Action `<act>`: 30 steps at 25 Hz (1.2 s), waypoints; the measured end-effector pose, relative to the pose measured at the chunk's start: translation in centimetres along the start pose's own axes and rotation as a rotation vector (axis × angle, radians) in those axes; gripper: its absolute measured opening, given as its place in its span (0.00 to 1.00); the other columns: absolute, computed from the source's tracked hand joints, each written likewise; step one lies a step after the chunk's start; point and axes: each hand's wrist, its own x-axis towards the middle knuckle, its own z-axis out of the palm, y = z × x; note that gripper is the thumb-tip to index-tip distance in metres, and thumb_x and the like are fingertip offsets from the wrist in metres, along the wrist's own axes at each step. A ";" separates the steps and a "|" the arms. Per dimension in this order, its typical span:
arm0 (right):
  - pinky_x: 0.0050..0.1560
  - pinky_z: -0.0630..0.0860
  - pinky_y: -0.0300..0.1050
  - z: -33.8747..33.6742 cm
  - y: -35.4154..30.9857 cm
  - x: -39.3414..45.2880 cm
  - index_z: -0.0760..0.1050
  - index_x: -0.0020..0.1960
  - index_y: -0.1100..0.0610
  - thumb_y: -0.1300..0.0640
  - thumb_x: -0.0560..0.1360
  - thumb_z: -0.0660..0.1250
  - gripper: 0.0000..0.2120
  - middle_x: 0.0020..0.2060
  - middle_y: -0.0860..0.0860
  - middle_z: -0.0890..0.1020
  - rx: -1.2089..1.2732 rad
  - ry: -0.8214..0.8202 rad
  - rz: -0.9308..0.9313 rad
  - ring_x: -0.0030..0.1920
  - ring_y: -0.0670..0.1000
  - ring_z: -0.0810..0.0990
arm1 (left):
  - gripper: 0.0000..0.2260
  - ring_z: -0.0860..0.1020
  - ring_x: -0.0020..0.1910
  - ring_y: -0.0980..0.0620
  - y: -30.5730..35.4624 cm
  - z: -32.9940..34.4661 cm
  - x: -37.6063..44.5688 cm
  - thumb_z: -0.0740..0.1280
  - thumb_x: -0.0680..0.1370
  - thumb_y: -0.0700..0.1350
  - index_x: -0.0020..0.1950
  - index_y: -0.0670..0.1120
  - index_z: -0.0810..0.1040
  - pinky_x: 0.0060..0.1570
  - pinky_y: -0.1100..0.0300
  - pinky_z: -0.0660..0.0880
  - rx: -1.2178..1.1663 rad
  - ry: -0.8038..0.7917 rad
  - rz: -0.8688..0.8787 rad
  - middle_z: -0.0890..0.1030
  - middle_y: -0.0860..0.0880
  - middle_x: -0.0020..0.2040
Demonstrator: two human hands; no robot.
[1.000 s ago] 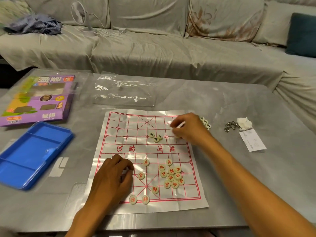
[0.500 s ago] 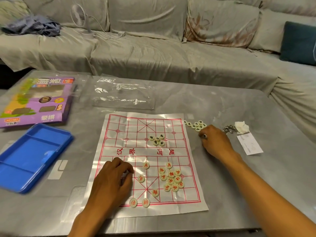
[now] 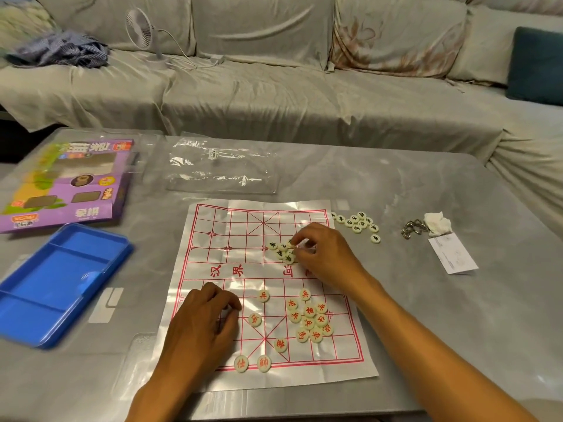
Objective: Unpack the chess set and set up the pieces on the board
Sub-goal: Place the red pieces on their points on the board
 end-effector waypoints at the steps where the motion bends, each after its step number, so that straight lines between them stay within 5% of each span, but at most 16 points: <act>1: 0.50 0.73 0.36 -0.3 0.9 0.6 0.79 0.53 0.52 0.57 0.75 0.67 0.07 0.54 0.46 0.78 -0.035 0.071 0.044 0.52 0.46 0.76 | 0.10 0.75 0.45 0.57 -0.1 -0.1 0.0 0.59 0.74 0.56 0.47 0.56 0.78 0.46 0.71 0.66 0.002 -0.001 0.003 0.76 0.62 0.48; 3: 0.54 0.73 0.41 -1.7 3.2 1.9 0.76 0.59 0.53 0.56 0.77 0.65 0.11 0.60 0.50 0.76 -0.224 0.174 0.173 0.58 0.51 0.75 | 0.10 0.74 0.43 0.57 -0.2 -0.1 0.1 0.59 0.74 0.56 0.46 0.55 0.78 0.45 0.69 0.70 0.010 0.020 0.010 0.76 0.61 0.47; 8: 0.56 0.75 0.52 -3.4 5.7 3.7 0.70 0.65 0.53 0.52 0.81 0.59 0.14 0.60 0.52 0.75 -0.563 -0.038 0.169 0.60 0.55 0.72 | 0.10 0.76 0.54 0.51 0.0 0.4 0.6 0.64 0.73 0.52 0.50 0.52 0.80 0.56 0.48 0.72 0.091 0.184 -0.016 0.79 0.52 0.56; 10: 0.53 0.77 0.50 -3.2 5.7 3.9 0.73 0.61 0.54 0.54 0.80 0.61 0.11 0.55 0.52 0.77 -0.536 0.009 0.153 0.55 0.54 0.75 | 0.15 0.74 0.62 0.45 -0.4 0.4 0.6 0.60 0.75 0.55 0.56 0.52 0.79 0.62 0.43 0.68 0.150 0.174 -0.033 0.77 0.49 0.63; 15: 0.41 0.72 0.41 -3.5 5.9 4.1 0.77 0.50 0.57 0.58 0.78 0.65 0.04 0.46 0.53 0.81 -0.489 0.069 0.217 0.40 0.50 0.75 | 0.23 0.74 0.64 0.44 -1.0 0.8 0.3 0.52 0.76 0.61 0.61 0.52 0.78 0.64 0.45 0.64 0.182 0.108 -0.047 0.76 0.50 0.66; 24: 0.49 0.76 0.45 -5.8 7.4 3.2 0.80 0.53 0.57 0.63 0.77 0.66 0.07 0.50 0.56 0.83 -0.421 0.082 0.286 0.47 0.55 0.80 | 0.22 0.76 0.62 0.43 -1.3 1.0 0.6 0.54 0.76 0.60 0.60 0.52 0.78 0.63 0.45 0.62 0.173 0.133 -0.036 0.77 0.49 0.65; 27: 0.51 0.77 0.42 -6.0 5.6 2.4 0.80 0.53 0.56 0.62 0.76 0.68 0.07 0.49 0.52 0.83 -0.215 0.219 0.277 0.46 0.50 0.80 | 0.22 0.75 0.63 0.43 -1.4 1.1 0.7 0.53 0.75 0.61 0.60 0.52 0.78 0.63 0.44 0.63 0.170 0.129 -0.048 0.76 0.49 0.65; 30: 0.47 0.76 0.34 -3.1 0.0 2.1 0.80 0.54 0.55 0.60 0.74 0.70 0.09 0.47 0.46 0.81 0.034 0.106 0.128 0.44 0.43 0.78 | 0.22 0.75 0.63 0.43 -1.5 1.0 0.8 0.53 0.76 0.61 0.60 0.52 0.77 0.64 0.44 0.64 0.186 0.110 -0.043 0.76 0.49 0.66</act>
